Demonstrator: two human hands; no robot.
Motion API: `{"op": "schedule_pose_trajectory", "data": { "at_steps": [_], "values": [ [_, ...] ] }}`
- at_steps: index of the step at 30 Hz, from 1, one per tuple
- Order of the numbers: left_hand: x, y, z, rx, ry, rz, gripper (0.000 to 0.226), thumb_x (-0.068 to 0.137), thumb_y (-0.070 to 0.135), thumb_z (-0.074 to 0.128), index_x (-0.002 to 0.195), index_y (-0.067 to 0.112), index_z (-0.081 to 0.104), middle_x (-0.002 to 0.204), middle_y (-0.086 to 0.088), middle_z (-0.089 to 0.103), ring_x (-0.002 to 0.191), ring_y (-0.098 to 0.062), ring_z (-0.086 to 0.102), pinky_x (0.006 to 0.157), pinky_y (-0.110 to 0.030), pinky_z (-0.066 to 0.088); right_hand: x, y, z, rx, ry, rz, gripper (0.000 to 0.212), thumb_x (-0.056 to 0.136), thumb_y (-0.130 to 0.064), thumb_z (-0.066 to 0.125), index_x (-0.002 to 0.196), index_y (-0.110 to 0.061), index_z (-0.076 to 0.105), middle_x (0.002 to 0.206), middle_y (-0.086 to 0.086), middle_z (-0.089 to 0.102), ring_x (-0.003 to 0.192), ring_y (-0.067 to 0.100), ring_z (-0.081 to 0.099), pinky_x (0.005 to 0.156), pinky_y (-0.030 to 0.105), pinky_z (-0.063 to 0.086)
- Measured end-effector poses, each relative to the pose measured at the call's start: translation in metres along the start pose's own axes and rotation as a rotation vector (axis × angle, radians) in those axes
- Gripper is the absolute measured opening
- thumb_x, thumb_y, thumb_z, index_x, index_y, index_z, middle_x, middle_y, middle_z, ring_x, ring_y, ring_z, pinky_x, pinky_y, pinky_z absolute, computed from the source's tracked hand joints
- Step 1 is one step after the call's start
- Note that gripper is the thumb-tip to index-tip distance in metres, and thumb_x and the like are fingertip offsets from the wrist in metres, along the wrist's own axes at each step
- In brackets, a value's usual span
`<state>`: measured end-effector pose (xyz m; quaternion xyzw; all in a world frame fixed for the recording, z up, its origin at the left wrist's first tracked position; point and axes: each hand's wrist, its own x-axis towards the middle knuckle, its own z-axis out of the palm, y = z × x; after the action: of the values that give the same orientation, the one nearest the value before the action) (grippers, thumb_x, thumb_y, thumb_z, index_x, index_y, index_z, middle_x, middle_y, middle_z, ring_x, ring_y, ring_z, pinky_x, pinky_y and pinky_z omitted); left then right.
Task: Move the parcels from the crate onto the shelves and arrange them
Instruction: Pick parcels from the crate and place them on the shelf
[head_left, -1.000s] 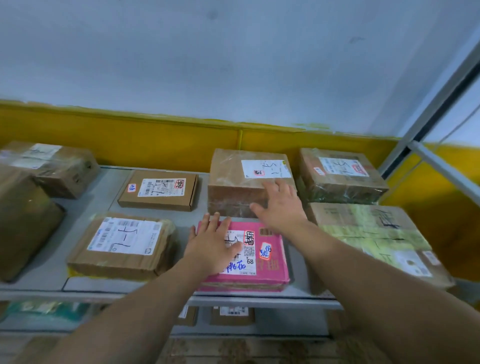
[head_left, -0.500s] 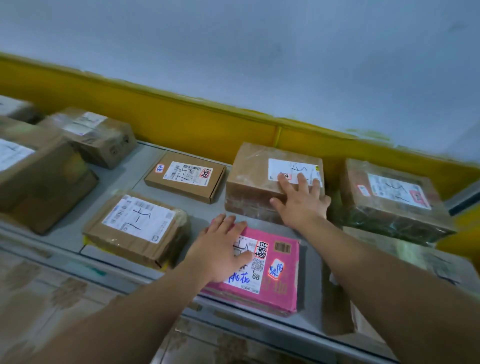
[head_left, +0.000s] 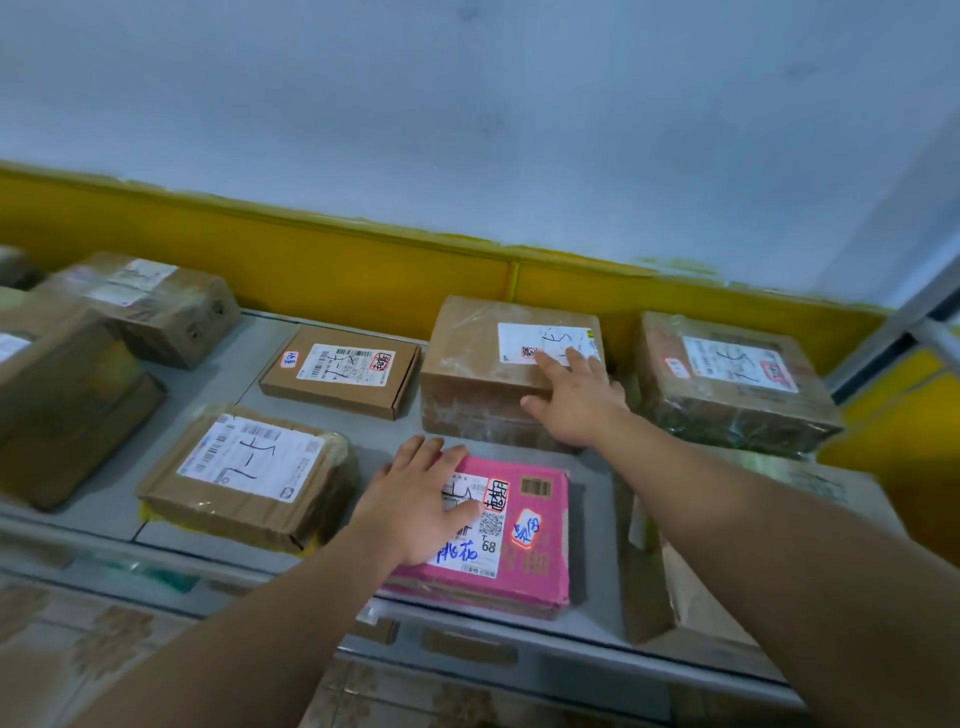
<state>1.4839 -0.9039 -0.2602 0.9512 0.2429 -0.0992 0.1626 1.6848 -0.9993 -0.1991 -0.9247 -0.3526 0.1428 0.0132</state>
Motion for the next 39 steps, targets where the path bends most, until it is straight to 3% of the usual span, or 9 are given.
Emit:
{"op": "schedule_pose_trajectory", "data": {
  "at_steps": [7, 14, 18, 20, 24, 29, 33, 36, 39],
  "values": [
    [0.001, 0.004, -0.002, 0.094, -0.002, 0.074, 0.059, 0.097, 0.057, 0.027, 0.151, 0.041, 0.008, 0.163, 0.001, 0.0, 0.149, -0.025, -0.007, 0.114, -0.06, -0.005, -0.069, 0.041, 0.009, 0.012, 0.148, 0.113, 0.064, 0.097, -0.053, 0.047, 0.152, -0.024, 0.033, 0.16, 0.007, 0.026, 0.149, 0.027, 0.019, 0.119, 0.046, 0.025],
    [-0.001, 0.047, -0.006, 0.004, -0.089, 0.214, 0.061, 0.094, 0.052, 0.046, 0.148, 0.029, 0.032, 0.162, -0.002, 0.012, 0.148, -0.028, 0.007, 0.116, -0.06, 0.01, -0.156, 0.11, 0.028, 0.129, 0.179, 0.439, 0.061, 0.097, -0.05, 0.047, 0.151, -0.023, 0.035, 0.157, 0.011, 0.029, 0.144, 0.033, 0.026, 0.115, 0.046, 0.028],
    [-0.01, 0.087, -0.003, -0.116, -0.143, 0.286, 0.053, 0.093, 0.05, 0.052, 0.138, 0.023, 0.049, 0.152, -0.006, 0.037, 0.139, -0.026, 0.032, 0.113, -0.041, 0.03, -0.185, 0.134, 0.049, 0.155, 0.096, 0.489, 0.055, 0.1, -0.052, 0.04, 0.147, -0.023, 0.04, 0.153, 0.01, 0.036, 0.138, 0.032, 0.034, 0.11, 0.045, 0.033],
    [-0.015, 0.109, 0.001, -0.187, -0.155, 0.302, 0.055, 0.093, 0.047, 0.054, 0.14, 0.021, 0.047, 0.15, -0.007, 0.039, 0.138, -0.025, 0.034, 0.112, -0.034, 0.03, -0.194, 0.137, 0.062, 0.191, 0.127, 0.47, 0.056, 0.101, -0.053, 0.037, 0.15, -0.028, 0.034, 0.158, 0.003, 0.03, 0.144, 0.027, 0.027, 0.115, 0.045, 0.028],
    [-0.019, 0.157, 0.009, -0.255, -0.05, 0.354, 0.062, 0.094, 0.047, 0.053, 0.148, 0.022, 0.035, 0.158, -0.003, 0.024, 0.145, -0.023, 0.023, 0.117, -0.038, 0.022, -0.199, 0.137, 0.076, 0.215, 0.204, 0.435, 0.055, 0.103, -0.052, 0.031, 0.153, -0.03, 0.03, 0.162, -0.003, 0.025, 0.149, 0.021, 0.019, 0.121, 0.044, 0.018],
    [-0.013, 0.204, 0.035, -0.371, -0.044, 0.221, 0.068, 0.095, 0.051, 0.048, 0.153, 0.029, 0.02, 0.162, 0.003, 0.002, 0.149, -0.023, 0.005, 0.12, -0.045, 0.015, -0.19, 0.18, 0.056, 0.19, 0.214, 0.283, 0.043, 0.101, -0.041, 0.043, 0.141, -0.027, 0.048, 0.147, 0.002, 0.044, 0.133, 0.024, 0.04, 0.112, 0.041, 0.034],
    [-0.021, 0.214, 0.065, -0.658, -0.07, 0.067, 0.067, 0.096, 0.043, 0.051, 0.153, 0.035, 0.016, 0.161, 0.0, 0.012, 0.143, -0.021, 0.027, 0.116, -0.031, 0.023, -0.18, 0.235, 0.045, 0.229, 0.234, 0.454, 0.065, 0.095, -0.057, 0.048, 0.152, -0.037, 0.024, 0.163, 0.003, 0.013, 0.148, 0.029, 0.017, 0.118, 0.046, 0.022],
    [-0.02, 0.218, 0.069, -0.702, -0.018, 0.041, 0.062, 0.098, 0.04, 0.048, 0.152, 0.034, 0.019, 0.16, 0.003, 0.017, 0.143, -0.017, 0.026, 0.116, -0.03, 0.022, -0.173, 0.254, 0.045, 0.276, 0.08, 0.522, 0.074, 0.091, -0.069, 0.044, 0.154, -0.042, 0.015, 0.165, 0.001, 0.001, 0.143, 0.034, 0.027, 0.109, 0.048, 0.036],
    [-0.019, 0.219, 0.069, -0.732, -0.009, 0.021, 0.06, 0.099, 0.038, 0.048, 0.152, 0.033, 0.022, 0.159, 0.003, 0.022, 0.142, -0.015, 0.028, 0.116, -0.03, 0.023, -0.173, 0.255, 0.045, 0.28, 0.106, 0.486, 0.072, 0.092, -0.068, 0.045, 0.152, -0.039, 0.018, 0.163, 0.002, 0.005, 0.137, 0.034, 0.034, 0.102, 0.046, 0.043]
  ]
}}
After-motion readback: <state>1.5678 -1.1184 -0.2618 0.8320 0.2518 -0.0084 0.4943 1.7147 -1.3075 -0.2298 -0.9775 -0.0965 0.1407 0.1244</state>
